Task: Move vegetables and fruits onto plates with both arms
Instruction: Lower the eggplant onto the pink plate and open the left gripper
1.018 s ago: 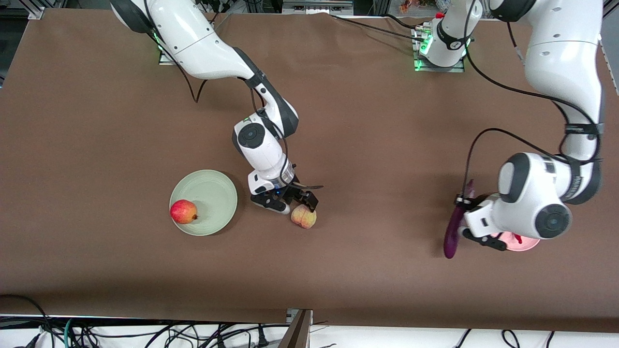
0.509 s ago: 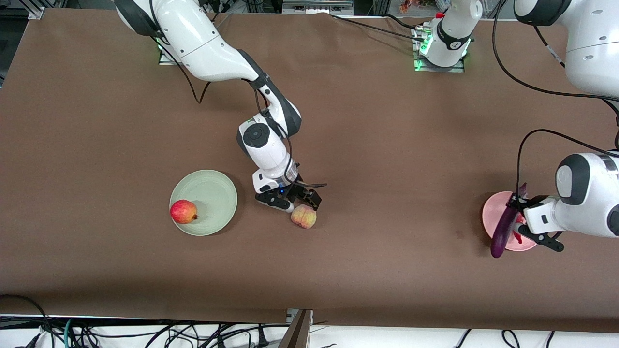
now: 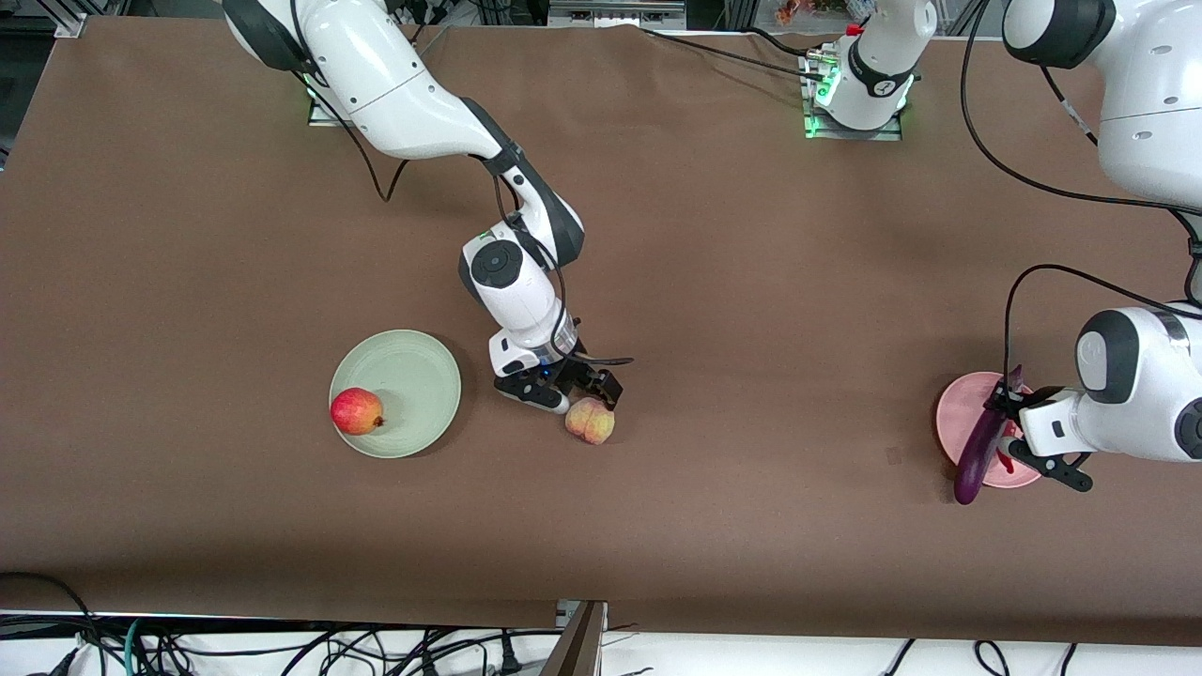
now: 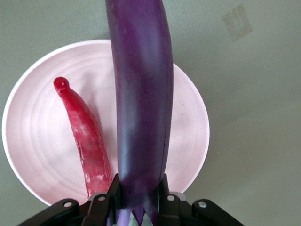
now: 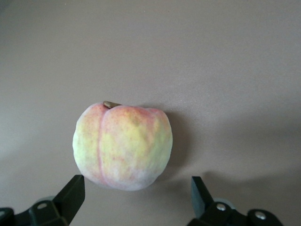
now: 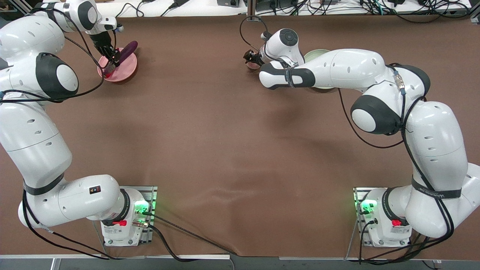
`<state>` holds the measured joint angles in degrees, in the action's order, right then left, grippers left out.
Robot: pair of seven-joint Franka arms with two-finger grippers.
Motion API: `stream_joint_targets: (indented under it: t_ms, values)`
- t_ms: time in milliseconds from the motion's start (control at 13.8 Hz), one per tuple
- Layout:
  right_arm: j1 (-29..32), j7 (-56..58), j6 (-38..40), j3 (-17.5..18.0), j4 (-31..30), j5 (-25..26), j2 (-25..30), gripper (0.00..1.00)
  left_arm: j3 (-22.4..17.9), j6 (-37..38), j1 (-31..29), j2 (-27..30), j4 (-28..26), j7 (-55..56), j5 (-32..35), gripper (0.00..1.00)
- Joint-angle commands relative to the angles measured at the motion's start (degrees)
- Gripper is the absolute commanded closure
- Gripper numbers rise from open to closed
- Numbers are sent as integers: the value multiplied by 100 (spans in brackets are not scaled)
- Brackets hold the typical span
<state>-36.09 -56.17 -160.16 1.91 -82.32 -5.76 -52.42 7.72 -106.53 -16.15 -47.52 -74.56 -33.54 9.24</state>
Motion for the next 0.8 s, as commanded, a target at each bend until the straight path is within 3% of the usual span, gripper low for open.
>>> stream_joint_targets:
  t_ms: [0,73,291,364,509,655,727]
  values:
    - [5,9,-60,-32,146,66,-146,1,63,-43,-46,24,-41,-127,175,99]
    - [6,1,-60,-32,146,66,-146,4,63,-52,-72,15,-41,-127,175,96]
    - [23,18,-77,-32,146,75,-181,44,63,-61,-99,-11,-41,-127,175,95]
    - [23,27,-77,-32,146,75,-181,53,63,-52,-99,-11,-41,-127,175,92]
    - [41,44,-77,-32,146,84,-181,58,63,-52,-108,-11,-41,-135,175,83]
    - [58,132,-112,-32,146,84,-172,56,63,-26,-125,-11,-50,-266,148,57]
    - [50,98,-112,-32,146,75,-172,39,63,-26,-160,-11,-50,-380,113,48]
